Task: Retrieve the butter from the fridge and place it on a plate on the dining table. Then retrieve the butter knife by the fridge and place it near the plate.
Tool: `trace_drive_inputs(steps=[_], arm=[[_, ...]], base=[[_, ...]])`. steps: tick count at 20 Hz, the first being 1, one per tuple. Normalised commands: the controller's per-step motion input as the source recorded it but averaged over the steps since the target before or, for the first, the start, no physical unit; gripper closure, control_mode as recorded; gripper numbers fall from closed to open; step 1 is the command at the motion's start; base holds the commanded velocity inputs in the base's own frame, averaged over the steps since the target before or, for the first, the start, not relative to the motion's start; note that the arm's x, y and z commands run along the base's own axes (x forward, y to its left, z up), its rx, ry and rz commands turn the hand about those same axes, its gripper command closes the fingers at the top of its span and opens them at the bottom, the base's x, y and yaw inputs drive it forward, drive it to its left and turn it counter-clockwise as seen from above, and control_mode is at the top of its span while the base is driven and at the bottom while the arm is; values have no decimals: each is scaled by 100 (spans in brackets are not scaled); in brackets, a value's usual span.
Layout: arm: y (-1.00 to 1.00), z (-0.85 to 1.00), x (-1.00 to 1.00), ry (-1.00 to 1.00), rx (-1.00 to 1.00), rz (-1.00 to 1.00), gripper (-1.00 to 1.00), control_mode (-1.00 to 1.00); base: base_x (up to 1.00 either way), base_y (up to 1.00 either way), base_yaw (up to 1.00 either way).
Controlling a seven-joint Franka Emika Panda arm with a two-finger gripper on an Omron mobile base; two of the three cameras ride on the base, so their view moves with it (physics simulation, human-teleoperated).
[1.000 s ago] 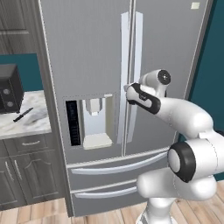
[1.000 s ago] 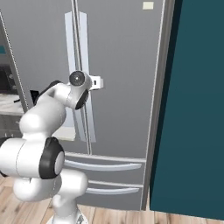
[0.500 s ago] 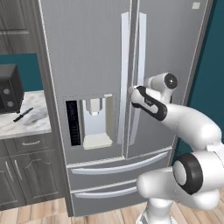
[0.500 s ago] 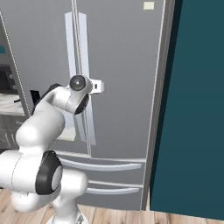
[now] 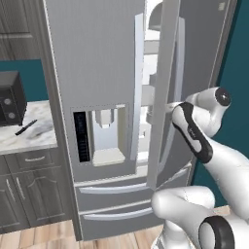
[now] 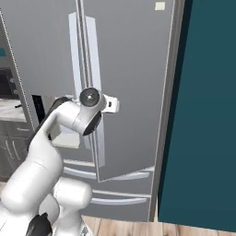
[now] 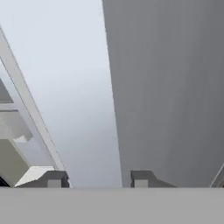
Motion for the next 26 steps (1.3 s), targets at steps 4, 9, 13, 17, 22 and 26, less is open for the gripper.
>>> trace_drive_inputs(steps=[4,9,13,17,22,26], arm=[[-74,12,-80,17,1,-2,100,-100],[-48,0,-48,14,0,-5,100,-100],[-5,1,-45,7,0,-10,100,-100],[0,7,-53,1,0,-11,-100,-100],[4,28,-60,0,-10,-11,-100,-100],[48,36,-43,0,-28,-10,-100,-100]], base=[[0,0,0],[0,0,0],[0,0,0],[0,0,0],[0,0,0],[0,0,0]])
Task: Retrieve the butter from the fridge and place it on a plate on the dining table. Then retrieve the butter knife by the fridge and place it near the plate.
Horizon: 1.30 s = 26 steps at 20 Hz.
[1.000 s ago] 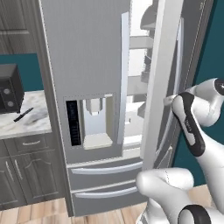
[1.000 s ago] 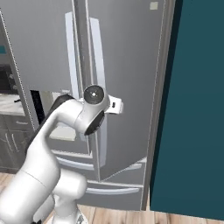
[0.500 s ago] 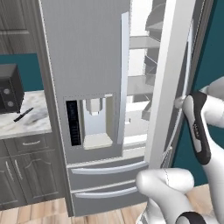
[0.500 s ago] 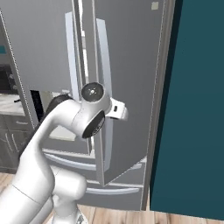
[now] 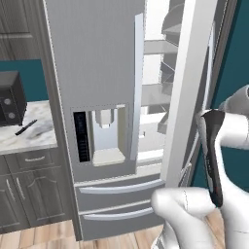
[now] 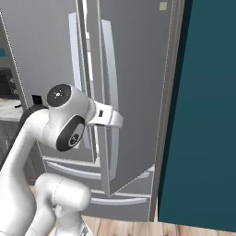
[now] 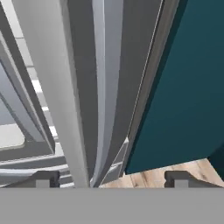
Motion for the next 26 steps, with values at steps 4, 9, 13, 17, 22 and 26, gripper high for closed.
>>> trace_drive_inputs(steps=[4,9,13,17,22,26], arm=[[65,23,-14,10,-38,-3,-100,-100],[76,0,20,38,-52,0,-100,-100],[57,0,32,30,-38,3,-100,-100],[24,-4,37,15,-20,7,-100,-100],[1,-22,62,22,-12,19,-100,-100],[0,-11,57,19,-10,16,-100,-100]], base=[[0,0,0],[0,0,0],[0,0,0],[0,0,0],[0,0,0],[0,0,0]])
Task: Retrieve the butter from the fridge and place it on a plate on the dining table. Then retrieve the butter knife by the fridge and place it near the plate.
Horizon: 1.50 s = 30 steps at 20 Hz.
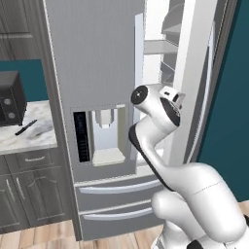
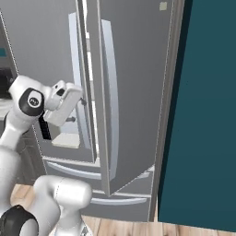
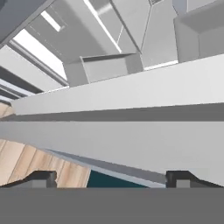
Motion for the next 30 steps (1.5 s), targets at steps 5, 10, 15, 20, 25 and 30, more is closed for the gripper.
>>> trace_drive_inputs(steps=[5,10,15,20,25,30], arm=[[0,-9,40,17,-14,11,-100,-100],[0,-12,18,20,-17,3,-100,-100],[0,-7,23,17,-16,4,-100,-100],[-3,0,7,7,-8,6,-100,-100],[-21,0,0,5,-1,5,-100,-100],[-27,-1,0,8,0,6,-100,-100]], base=[[0,0,0],[0,0,0],[0,0,0],[0,0,0],[0,0,0],[0,0,0]])
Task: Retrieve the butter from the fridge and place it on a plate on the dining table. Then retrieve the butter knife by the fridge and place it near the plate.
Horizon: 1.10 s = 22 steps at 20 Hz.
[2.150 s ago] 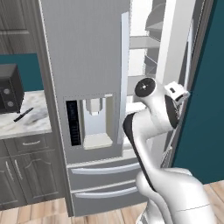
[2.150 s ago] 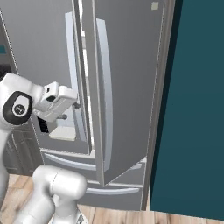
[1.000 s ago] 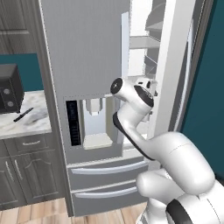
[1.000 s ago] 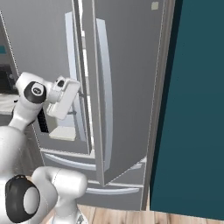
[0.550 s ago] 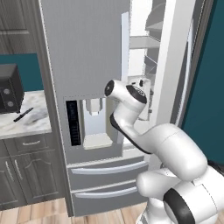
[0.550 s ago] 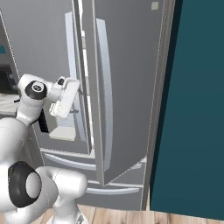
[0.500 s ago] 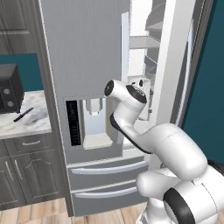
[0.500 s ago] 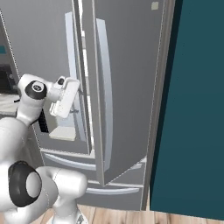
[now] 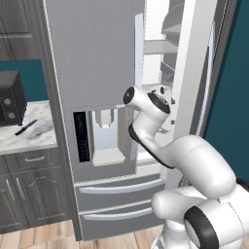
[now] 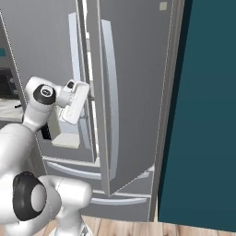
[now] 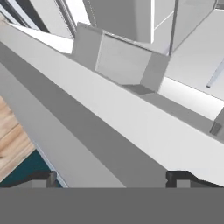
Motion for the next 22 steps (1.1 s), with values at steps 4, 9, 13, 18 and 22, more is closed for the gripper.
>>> trace_drive_inputs(steps=[4,9,13,18,22], arm=[[-21,-7,0,7,0,4,-100,-100],[-28,-2,-9,10,0,0,-100,-100],[-39,-1,-33,10,0,0,-100,-100],[-48,0,-58,5,0,-1,-100,-100],[-65,0,-80,0,0,-4,-100,-100]], base=[[0,0,0],[0,0,0],[0,0,0],[0,0,0],[0,0,0]])
